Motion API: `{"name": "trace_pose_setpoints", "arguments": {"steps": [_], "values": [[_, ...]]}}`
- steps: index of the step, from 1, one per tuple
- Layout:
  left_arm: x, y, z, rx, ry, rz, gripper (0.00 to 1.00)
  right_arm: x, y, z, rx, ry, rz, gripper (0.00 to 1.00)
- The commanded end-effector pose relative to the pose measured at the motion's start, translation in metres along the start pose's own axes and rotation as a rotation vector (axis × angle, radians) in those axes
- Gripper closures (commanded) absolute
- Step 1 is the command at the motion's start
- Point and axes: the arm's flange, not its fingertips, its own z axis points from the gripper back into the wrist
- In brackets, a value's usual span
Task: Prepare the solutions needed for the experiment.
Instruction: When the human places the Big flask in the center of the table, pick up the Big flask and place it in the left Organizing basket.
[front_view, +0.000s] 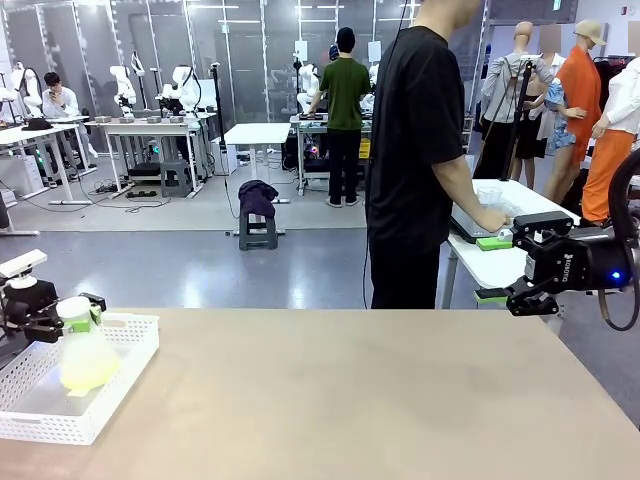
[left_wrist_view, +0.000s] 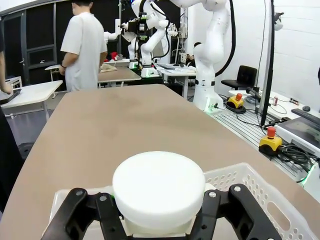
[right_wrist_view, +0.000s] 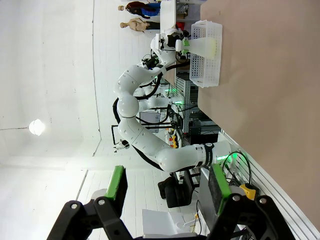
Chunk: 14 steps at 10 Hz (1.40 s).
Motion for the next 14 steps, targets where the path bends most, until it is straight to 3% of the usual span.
{"name": "trace_pose_setpoints", "arguments": {"steps": [1, 2, 3, 4, 6, 11, 12, 14], "values": [[-0.001, 0.005, 0.000, -0.032, 0.042, 0.019, 0.51, 0.000, 0.002, 0.001, 0.012, -0.002, 0.010, 0.17], [-0.001, 0.003, 0.002, -0.036, 0.053, 0.020, 0.37, 0.000, 0.002, 0.001, 0.012, -0.002, 0.010, 0.17], [-0.001, 0.000, 0.006, -0.029, 0.061, 0.025, 0.31, 0.000, 0.002, 0.001, 0.012, -0.002, 0.010, 0.17], [0.000, -0.003, 0.011, -0.020, 0.067, 0.027, 0.17, 0.000, 0.002, 0.001, 0.012, -0.002, 0.010, 0.17], [0.004, -0.006, 0.017, 0.004, 0.070, 0.031, 0.00, 0.000, 0.002, 0.001, 0.012, -0.002, 0.010, 0.17], [0.010, -0.006, 0.026, 0.088, 0.020, 0.041, 0.00, 0.000, 0.002, 0.001, 0.012, -0.002, 0.010, 0.17], [0.002, -0.013, 0.027, 0.027, 0.051, 0.015, 0.00, 0.000, 0.002, 0.001, 0.012, -0.002, 0.010, 0.17], [0.002, -0.013, 0.027, 0.027, 0.051, 0.015, 0.00, 0.000, 0.002, 0.001, 0.012, -0.002, 0.010, 0.17]]}}
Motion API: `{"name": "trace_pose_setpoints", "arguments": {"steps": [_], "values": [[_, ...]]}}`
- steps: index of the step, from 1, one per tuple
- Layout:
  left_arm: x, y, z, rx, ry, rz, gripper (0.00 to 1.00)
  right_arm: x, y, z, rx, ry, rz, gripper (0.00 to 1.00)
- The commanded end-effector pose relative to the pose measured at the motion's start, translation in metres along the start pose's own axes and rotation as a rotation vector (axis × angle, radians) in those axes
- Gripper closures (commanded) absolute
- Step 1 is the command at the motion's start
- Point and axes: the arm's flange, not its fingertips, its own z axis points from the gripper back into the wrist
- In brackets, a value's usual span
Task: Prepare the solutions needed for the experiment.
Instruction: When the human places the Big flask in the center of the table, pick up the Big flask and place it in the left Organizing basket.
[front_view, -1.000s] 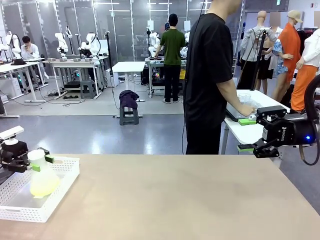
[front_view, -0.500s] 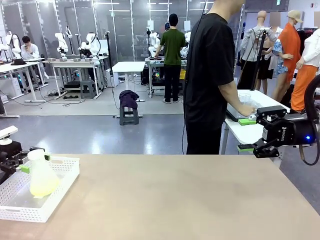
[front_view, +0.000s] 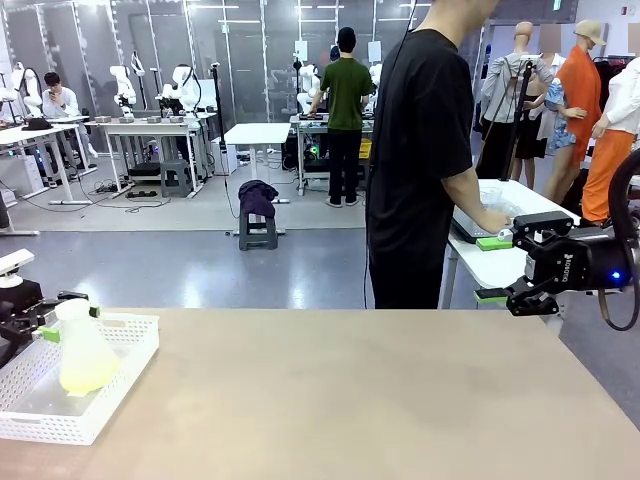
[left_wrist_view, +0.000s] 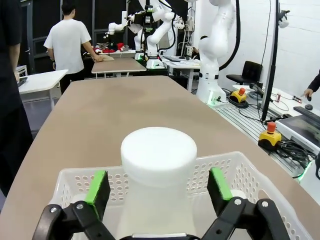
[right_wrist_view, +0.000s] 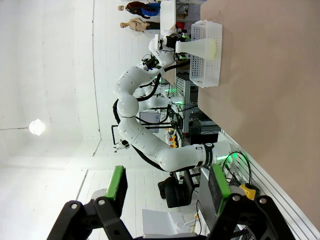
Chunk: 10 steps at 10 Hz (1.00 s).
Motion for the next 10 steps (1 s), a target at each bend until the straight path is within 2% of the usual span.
{"name": "trace_pose_setpoints", "arguments": {"steps": [1, 6, 8, 10], "values": [[0.000, -0.001, -0.001, -0.011, 0.009, -0.010, 0.00, 0.000, 0.002, 0.001, 0.012, -0.002, 0.010, 0.17], [0.000, 0.000, 0.000, -0.001, 0.000, 0.000, 0.00, 0.000, 0.002, 0.001, 0.012, -0.002, 0.010, 0.17], [0.015, -0.009, 0.038, 0.064, 0.029, -0.020, 0.00, 0.000, 0.002, 0.001, 0.012, -0.002, 0.010, 0.17], [0.019, -0.016, 0.067, 0.108, 0.016, -0.001, 0.00, 0.000, 0.002, 0.001, 0.012, -0.002, 0.010, 0.17]]}}
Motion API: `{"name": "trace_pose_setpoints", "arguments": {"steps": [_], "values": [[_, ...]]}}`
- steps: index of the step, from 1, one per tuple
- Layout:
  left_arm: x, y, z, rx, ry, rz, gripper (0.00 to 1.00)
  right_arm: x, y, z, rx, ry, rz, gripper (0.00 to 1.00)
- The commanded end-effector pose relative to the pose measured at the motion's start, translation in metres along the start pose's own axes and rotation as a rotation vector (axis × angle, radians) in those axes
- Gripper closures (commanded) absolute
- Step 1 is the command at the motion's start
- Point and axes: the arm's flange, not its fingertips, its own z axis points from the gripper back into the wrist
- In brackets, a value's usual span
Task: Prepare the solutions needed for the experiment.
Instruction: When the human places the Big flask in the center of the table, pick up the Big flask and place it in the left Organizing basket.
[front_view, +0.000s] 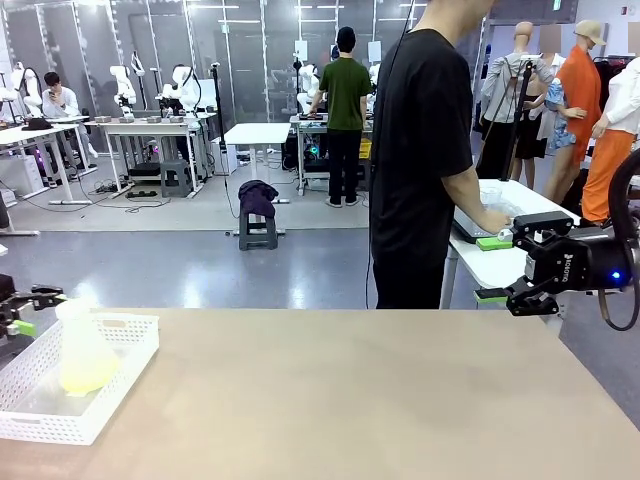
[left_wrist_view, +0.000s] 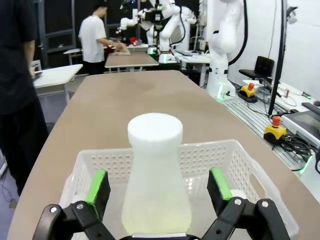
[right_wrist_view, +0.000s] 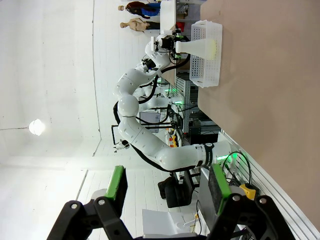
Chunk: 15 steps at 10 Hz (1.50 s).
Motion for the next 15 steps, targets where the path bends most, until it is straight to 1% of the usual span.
{"name": "trace_pose_setpoints", "arguments": {"steps": [1, 2, 3, 4, 6, 7, 8, 9, 10, 11, 12, 13, 14, 15], "values": [[0.004, 0.002, 0.019, 0.032, -0.029, 0.041, 0.00, 0.000, 0.002, 0.001, 0.012, -0.002, 0.010, 0.17], [0.007, -0.010, 0.021, 0.034, -0.032, 0.188, 0.00, 0.000, 0.002, 0.001, 0.012, -0.002, 0.010, 0.17], [0.017, -0.025, 0.023, 0.032, -0.034, 0.327, 0.00, 0.000, 0.002, 0.001, 0.012, -0.002, 0.010, 0.17], [0.031, -0.045, 0.024, -0.039, -0.046, 0.402, 0.00, 0.000, 0.002, 0.001, 0.012, -0.002, 0.010, 0.17], [0.053, -0.084, 0.014, 0.002, -0.007, 0.623, 0.00, 0.000, 0.002, 0.001, 0.012, -0.002, 0.010, 0.17], [0.063, -0.097, 0.006, 0.003, -0.100, 0.782, 0.00, 0.000, 0.002, 0.001, 0.012, -0.002, 0.010, 0.17], [0.070, -0.104, 0.001, -0.028, -0.171, 0.914, 0.00, 0.000, 0.002, 0.001, 0.012, -0.002, 0.010, 0.17], [0.072, -0.107, -0.005, -0.033, -0.212, 1.022, 0.00, 0.000, 0.002, 0.001, 0.012, -0.002, 0.010, 0.17], [0.073, -0.111, -0.009, -0.005, -0.256, 1.105, 0.00, 0.000, 0.002, 0.001, 0.012, -0.002, 0.010, 0.17], [0.074, -0.111, -0.010, 0.018, -0.280, 1.142, 0.00, 0.000, 0.002, 0.001, 0.012, -0.002, 0.010, 0.17], [0.077, -0.111, -0.011, 0.001, -0.318, 1.211, 0.00, 0.000, 0.002, 0.001, 0.012, -0.002, 0.010, 0.17], [0.081, -0.111, -0.012, 0.027, -0.336, 1.284, 0.00, 0.000, 0.002, 0.001, 0.012, -0.002, 0.010, 0.17], [0.086, -0.116, -0.013, 0.059, -0.316, 1.334, 0.00, 0.000, 0.002, 0.001, 0.012, -0.002, 0.010, 0.17], [0.089, -0.117, -0.014, 0.052, -0.278, 1.363, 0.00, 0.000, 0.002, 0.001, 0.012, -0.002, 0.010, 0.17]]}}
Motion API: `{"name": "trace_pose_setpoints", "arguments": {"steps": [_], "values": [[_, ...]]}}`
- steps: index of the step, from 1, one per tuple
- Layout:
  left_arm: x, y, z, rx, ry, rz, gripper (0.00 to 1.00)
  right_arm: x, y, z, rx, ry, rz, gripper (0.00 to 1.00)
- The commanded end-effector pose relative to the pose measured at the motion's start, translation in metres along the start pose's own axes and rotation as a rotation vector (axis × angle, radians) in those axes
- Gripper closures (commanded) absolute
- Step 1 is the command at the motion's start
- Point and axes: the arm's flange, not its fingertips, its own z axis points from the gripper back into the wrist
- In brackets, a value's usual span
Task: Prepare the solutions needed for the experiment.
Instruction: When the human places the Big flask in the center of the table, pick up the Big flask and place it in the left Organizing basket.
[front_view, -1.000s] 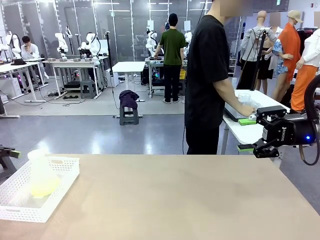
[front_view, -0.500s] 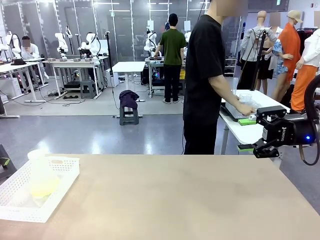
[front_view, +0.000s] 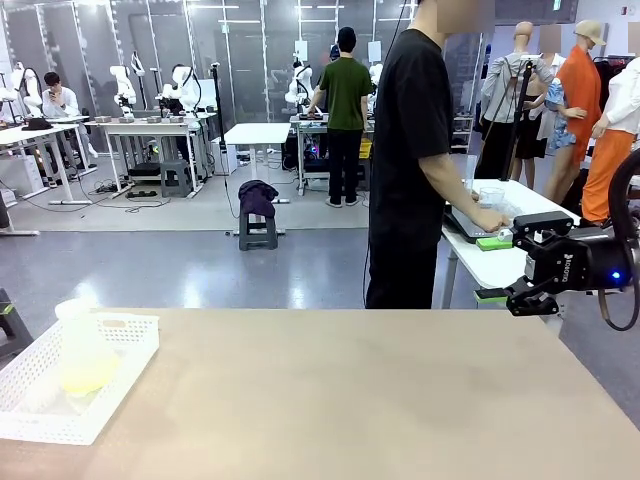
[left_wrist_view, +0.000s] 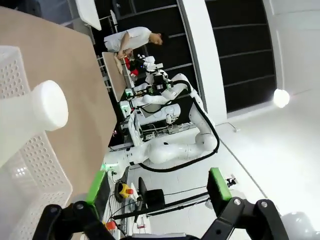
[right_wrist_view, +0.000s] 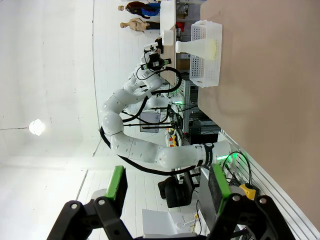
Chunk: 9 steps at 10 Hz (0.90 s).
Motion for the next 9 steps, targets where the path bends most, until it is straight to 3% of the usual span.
{"name": "trace_pose_setpoints", "arguments": {"steps": [1, 2, 9], "values": [[0.000, -0.009, -0.012, 0.057, 0.002, 0.046, 0.00, 0.000, 0.002, 0.001, 0.012, -0.002, 0.010, 0.17], [0.000, 0.000, 0.000, 0.000, 0.000, 0.000, 0.00, 0.000, 0.002, 0.001, 0.012, -0.002, 0.010, 0.17], [0.000, 0.000, 0.000, 0.000, 0.000, 0.000, 0.00, 0.000, 0.002, 0.001, 0.012, -0.002, 0.010, 0.17]]}}
